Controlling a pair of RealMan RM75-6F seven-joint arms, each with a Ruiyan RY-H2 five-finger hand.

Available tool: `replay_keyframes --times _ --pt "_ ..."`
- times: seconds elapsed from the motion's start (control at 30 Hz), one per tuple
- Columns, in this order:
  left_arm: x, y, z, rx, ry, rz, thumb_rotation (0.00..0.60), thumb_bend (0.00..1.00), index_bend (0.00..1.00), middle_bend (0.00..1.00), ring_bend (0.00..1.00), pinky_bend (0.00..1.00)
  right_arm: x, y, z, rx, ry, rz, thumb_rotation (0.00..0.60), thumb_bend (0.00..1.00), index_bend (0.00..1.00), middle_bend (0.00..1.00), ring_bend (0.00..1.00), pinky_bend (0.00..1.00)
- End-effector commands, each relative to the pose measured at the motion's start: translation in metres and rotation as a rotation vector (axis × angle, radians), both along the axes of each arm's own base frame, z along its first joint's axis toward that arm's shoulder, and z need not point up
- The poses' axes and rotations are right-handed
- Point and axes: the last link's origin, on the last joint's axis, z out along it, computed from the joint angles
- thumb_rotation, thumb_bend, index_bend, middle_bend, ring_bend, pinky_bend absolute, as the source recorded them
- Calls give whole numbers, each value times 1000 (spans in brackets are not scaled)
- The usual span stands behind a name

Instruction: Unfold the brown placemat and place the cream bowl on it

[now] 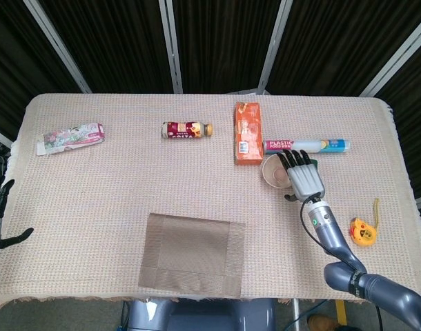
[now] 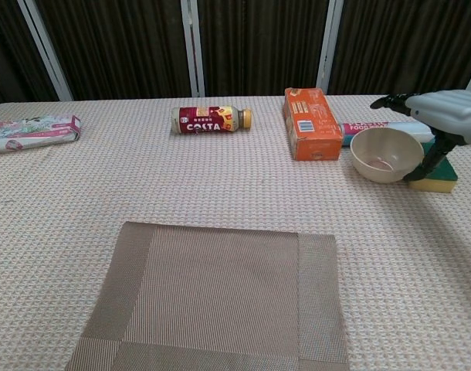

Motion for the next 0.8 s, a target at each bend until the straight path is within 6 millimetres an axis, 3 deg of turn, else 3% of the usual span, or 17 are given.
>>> replay_keyframes --times 0.03,0.2,0.4,0.57,0.8 --pt "1 -1 0 -2 -3 -6 600 0 0 0 0 0 0 21 31 -50 -56 45 600 0 0 0 0 0" --pt "6 -5 -3 -23 -15 -36 600 0 0 0 0 0 -8 56 69 -85 -106 89 600 0 0 0 0 0" --pt "24 -18 -19 -130 -65 -153 600 0 6 0 0 0 -31 111 110 -140 -191 104 600 0 0 0 0 0" --pt "44 -32 -41 -249 -89 -302 600 0 173 0 0 0 -48 141 122 -181 -243 104 600 0 0 0 0 0" --pt "65 -46 -94 -446 -59 -486 600 73 371 0 0 0 -58 177 123 -186 -191 56 600 0 0 0 0 0"
